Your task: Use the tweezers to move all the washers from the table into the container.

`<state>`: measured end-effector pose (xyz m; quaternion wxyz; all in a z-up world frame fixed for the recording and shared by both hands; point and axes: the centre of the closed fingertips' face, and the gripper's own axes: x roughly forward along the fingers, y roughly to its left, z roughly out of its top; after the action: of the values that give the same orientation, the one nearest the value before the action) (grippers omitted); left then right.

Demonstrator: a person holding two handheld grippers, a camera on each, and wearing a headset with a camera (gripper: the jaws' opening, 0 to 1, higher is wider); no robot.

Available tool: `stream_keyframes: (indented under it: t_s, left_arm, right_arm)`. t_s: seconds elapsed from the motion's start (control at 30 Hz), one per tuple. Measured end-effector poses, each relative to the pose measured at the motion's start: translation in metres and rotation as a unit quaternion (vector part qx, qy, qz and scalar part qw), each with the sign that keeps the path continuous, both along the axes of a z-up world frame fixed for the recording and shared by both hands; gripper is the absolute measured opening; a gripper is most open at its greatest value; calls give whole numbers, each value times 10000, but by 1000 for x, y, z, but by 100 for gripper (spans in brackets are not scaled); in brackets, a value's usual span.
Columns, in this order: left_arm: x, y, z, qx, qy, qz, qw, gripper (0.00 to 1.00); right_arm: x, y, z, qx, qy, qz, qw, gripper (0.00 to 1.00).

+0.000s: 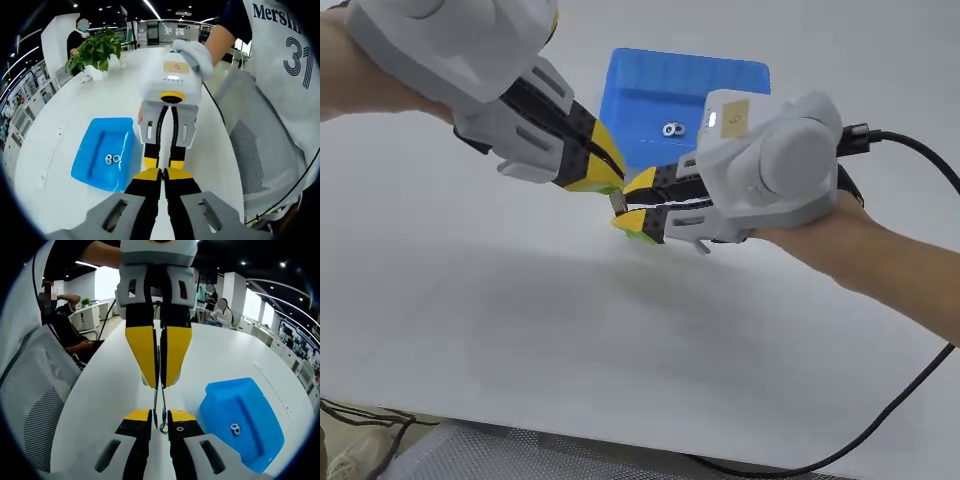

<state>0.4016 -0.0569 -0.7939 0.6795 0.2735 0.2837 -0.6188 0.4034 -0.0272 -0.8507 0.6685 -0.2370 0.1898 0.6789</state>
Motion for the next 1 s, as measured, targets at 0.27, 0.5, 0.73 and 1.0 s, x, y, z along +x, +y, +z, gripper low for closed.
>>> stream_keyframes:
  t_s: [0.27,0.5,0.73,1.0]
  left_arm:
    - [-1,-3,0,34,-44,-84,9999,7]
    - [2,2,-1,65,-78,-72,9999,7]
    - [2,3,-4,124,-68,-110,9998,7]
    - [1,-1,-4,97,-17,-116,9999,7]
  right_arm:
    - [-1,-1,-4,-45,-56,65,10000,12]
    - [0,1,-2,-41,-96,46,9999,11]
    - [-1,0,-3,-69,-89,26,9999,11]
    - [-1,-1,-2,-78,-113,15,9999,11]
